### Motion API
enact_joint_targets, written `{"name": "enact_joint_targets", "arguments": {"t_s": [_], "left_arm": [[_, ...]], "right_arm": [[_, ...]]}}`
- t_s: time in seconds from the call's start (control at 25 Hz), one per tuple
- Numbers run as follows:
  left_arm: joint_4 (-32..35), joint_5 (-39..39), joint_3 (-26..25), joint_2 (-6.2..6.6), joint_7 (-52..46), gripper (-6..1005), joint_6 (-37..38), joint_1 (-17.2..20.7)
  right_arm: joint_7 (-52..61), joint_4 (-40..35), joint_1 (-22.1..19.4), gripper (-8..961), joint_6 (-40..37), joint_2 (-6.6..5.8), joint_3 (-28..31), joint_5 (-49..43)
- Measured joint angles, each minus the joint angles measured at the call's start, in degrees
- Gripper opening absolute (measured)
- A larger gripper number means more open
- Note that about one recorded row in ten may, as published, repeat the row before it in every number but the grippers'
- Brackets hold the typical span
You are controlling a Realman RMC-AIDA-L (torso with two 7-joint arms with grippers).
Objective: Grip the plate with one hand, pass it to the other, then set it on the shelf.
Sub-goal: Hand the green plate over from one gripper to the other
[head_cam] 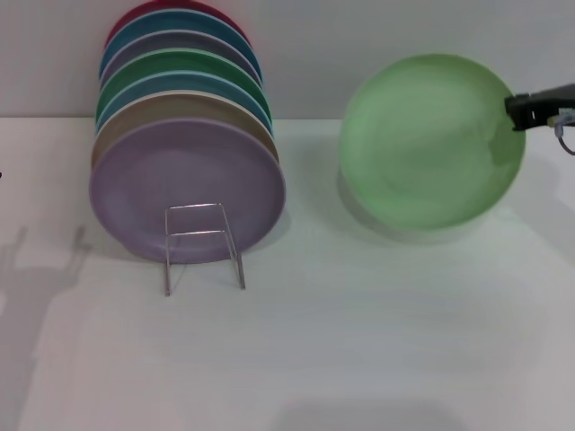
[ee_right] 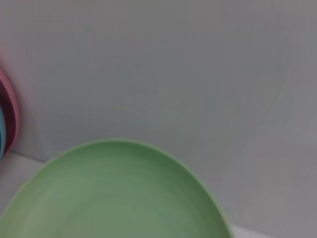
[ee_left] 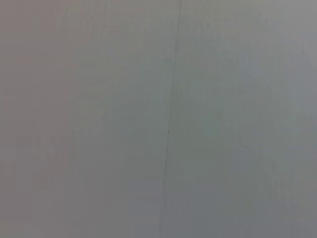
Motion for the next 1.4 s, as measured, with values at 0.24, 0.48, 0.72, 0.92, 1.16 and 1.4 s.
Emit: {"name": "enact_joint_targets", "arguments": {"t_s": [0.24,0.48,0.72,0.92,1.16,1.4], "left_arm": [[0.0,0.0,0.0,0.00,0.0,801,0.1,0.1],[0.0,0.0,0.0,0.00,0.0,801,0.1,0.3],[0.0,0.0,0.0,0.04,0.0,801,0.1,0.3],[0.0,0.0,0.0,0.07,0.2,801,0.2,0.3],[0.0,0.0,0.0,0.09,0.1,801,0.2,0.8],[0.0,0.0,0.1,0.04,0.0,801,0.8,1.6]], "right_arm": [[-0.2,-0.1,-0.9,34,-7.3,0.00,-4.7,-1.3],[-0.4,-0.4,-3.4,37,-16.1,0.17,-9.6,-2.5],[-0.4,-0.6,-7.6,40,-28.3,0.28,-14.8,-2.9],[-0.3,-3.7,-10.0,42,-38.9,0.43,-18.0,-2.9],[0.1,-11.0,-11.5,45,-54.1,0.45,-22.6,-2.5],[4.6,-22.1,-11.8,47,-75.6,0.45,-29.2,-2.2]]}}
